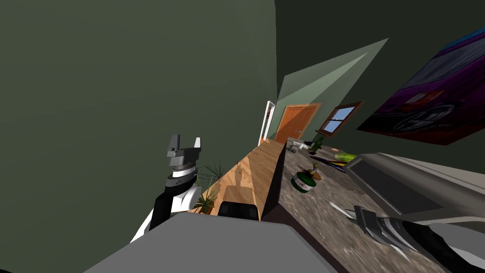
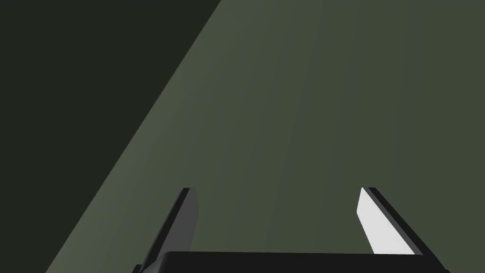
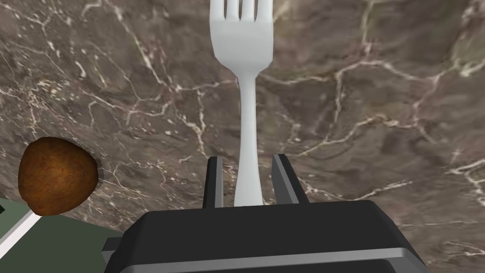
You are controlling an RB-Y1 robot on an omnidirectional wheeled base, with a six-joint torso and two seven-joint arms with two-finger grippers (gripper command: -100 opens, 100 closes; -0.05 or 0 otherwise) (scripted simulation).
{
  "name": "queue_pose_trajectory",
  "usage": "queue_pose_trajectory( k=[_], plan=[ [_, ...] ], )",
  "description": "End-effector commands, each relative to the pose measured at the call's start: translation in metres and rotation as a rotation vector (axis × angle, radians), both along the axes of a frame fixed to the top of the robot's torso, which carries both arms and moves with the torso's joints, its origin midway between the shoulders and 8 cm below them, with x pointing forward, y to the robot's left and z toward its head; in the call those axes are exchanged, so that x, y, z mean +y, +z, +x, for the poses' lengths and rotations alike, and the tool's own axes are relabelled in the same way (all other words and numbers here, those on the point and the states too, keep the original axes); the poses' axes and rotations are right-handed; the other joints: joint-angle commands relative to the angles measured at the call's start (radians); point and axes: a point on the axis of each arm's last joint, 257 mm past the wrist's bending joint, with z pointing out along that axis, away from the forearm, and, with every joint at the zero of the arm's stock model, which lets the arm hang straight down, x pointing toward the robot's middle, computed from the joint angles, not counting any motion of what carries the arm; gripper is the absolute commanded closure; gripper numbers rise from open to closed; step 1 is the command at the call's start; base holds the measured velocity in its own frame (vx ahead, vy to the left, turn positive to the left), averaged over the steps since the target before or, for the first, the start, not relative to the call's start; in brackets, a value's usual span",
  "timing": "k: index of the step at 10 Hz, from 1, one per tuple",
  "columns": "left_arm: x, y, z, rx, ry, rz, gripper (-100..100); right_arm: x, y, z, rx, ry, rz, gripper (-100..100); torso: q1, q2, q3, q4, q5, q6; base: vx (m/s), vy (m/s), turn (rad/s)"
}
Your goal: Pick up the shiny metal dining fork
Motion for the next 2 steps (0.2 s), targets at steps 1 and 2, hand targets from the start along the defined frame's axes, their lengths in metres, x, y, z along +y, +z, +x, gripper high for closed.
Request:
queue_pose_trajectory(
  k=[1, 2],
  plan=[
    [0.0, 0.0, 0.0, 0.0, 0.0, 0.0, 0, 0.0, 0.0, 0.0, 0.0, 0.0, 0.0, 100, 0.0, 0.0, 0.0, 0.0, 0.0, 0.0, 0.066, 0.021, -0.068],
    [-0.0001, 0.0001, 0.0, 0.0, 0.0, 0.0, 0, 0.0003, 0.0001, -0.0002, 0.002, 0.005, 0.0, 0, -0.001, 0.004, 0.002, 0.001, -0.001, -0.002, 0.01, 0.005, 0.011]
  ],
)
